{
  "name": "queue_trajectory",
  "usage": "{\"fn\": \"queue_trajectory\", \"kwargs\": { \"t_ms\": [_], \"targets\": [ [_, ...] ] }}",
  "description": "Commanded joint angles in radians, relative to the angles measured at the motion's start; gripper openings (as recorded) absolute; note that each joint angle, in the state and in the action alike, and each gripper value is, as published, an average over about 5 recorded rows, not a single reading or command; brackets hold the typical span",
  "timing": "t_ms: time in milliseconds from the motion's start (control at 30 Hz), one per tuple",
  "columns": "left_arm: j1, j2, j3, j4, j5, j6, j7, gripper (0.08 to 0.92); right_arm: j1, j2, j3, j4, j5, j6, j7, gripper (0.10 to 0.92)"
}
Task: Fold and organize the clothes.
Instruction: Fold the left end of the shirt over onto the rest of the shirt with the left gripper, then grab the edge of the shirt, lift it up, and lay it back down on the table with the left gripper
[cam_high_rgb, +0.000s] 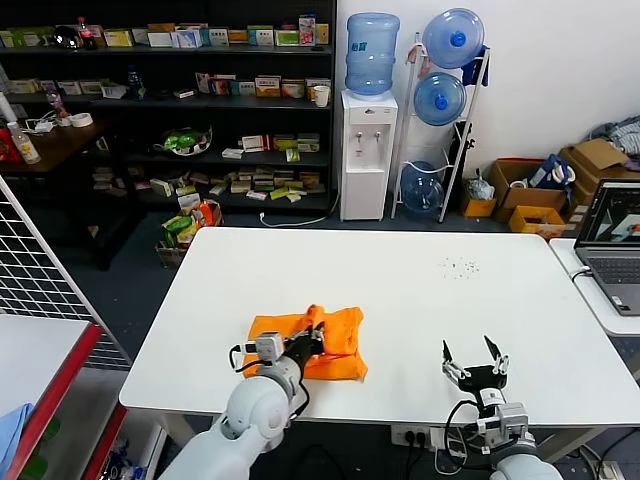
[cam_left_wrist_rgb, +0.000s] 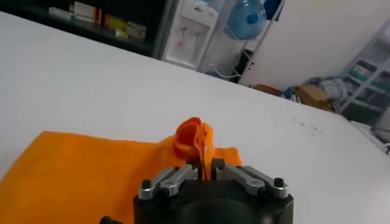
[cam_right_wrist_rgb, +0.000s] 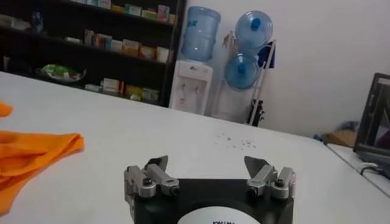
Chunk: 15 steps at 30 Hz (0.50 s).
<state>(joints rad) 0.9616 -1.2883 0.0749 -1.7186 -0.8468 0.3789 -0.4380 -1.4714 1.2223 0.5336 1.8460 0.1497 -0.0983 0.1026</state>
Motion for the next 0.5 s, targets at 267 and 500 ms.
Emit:
{"fn": "queue_trajectory", "kwargs": {
  "t_ms": [267, 500],
  "targets": [
    [0.013, -0.002, -0.026, -0.064, -0.040, -0.039, 0.001, 0.518, 0.038, 0.013, -0.038, -0.020, -0.006, -0.001, -0.011, 0.823],
    [0.121, 0.291, -0.096, -0.102, 0.186, -0.104, 0.193, 0.718, 0.046, -0.006, -0.035, -0.026, 0.023, 0.003, -0.051, 0.823]
  ]
}}
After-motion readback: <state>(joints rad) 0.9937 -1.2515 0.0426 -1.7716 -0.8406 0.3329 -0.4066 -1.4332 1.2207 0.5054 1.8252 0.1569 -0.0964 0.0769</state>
